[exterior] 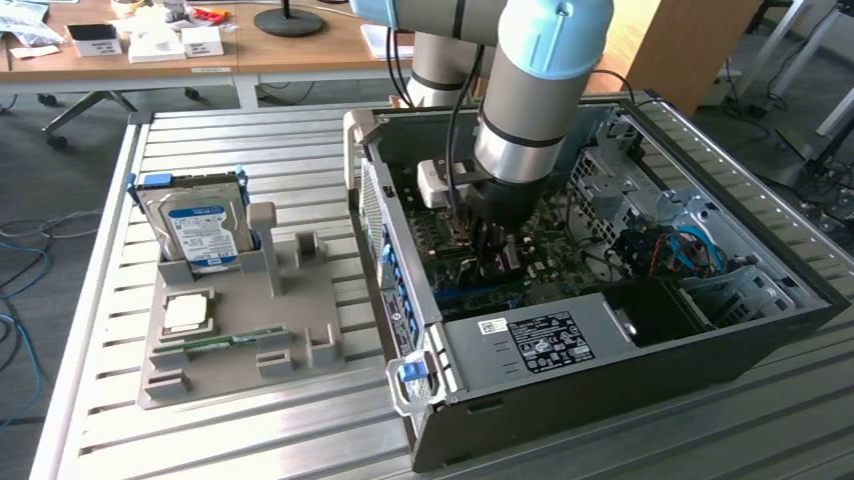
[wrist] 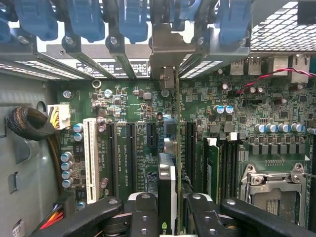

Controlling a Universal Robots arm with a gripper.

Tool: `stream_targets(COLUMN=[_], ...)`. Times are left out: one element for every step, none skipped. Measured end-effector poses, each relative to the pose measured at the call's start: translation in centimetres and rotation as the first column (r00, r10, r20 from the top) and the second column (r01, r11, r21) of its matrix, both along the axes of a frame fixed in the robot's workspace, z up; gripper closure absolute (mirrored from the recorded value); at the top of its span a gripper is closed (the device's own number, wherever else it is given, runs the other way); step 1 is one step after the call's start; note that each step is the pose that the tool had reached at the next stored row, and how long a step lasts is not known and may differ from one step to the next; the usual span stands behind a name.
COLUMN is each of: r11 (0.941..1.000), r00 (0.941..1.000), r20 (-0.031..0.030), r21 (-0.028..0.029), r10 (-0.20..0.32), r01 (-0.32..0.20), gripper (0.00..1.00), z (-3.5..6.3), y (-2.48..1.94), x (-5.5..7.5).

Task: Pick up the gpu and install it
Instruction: 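Insert the gpu into the slot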

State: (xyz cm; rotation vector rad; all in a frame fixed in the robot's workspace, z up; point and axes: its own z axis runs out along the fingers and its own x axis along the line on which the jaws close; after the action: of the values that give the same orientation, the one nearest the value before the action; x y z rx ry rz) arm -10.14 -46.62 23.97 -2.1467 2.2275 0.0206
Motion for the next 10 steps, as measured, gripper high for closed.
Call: stream_targets(r11=[1.0, 1.0, 1.0, 1.0, 1.0, 1.0, 1.0, 1.0, 1.0, 1.0], r00=[1.0, 1.0, 1.0, 1.0, 1.0, 1.0, 1.0, 1.0, 1.0, 1.0], r20=[0.0002, -0.0001, -0.0001, -0.0002, -0.0002, -0.0002, -0.0002, -0.0002, -0.0003, -0.0003], r21=[0.0003, -0.0001, -0.0003, -0.0004, -0.0005, -0.0005, -0.0005, -0.0005, -0.0005, -0.0004], r10=[0.0, 0.0, 0.0, 0.0, 0.0, 0.0, 0.0, 0.0, 0.0, 0.0], r01=[0.0, 0.0, 0.0, 0.0, 0.0, 0.0, 0.0, 0.0, 0.0, 0.0], gripper=[0.73, 0.73, 0.73, 0.73, 0.73, 0.73, 0.73, 0.73, 0.73, 0.73], z=[-0.06, -0.07, -0.09, -0.12, -0.14, -0.18, -0.22, -0.26, -0.26, -0.27], y=[0.0, 0.0, 0.0, -0.01, -0.01, -0.01, -0.01, -0.01, -0.01, -0.01], x=[0.0, 0.0, 0.0, 0.0, 0.0, 0.0, 0.0, 0.0, 0.0, 0.0])
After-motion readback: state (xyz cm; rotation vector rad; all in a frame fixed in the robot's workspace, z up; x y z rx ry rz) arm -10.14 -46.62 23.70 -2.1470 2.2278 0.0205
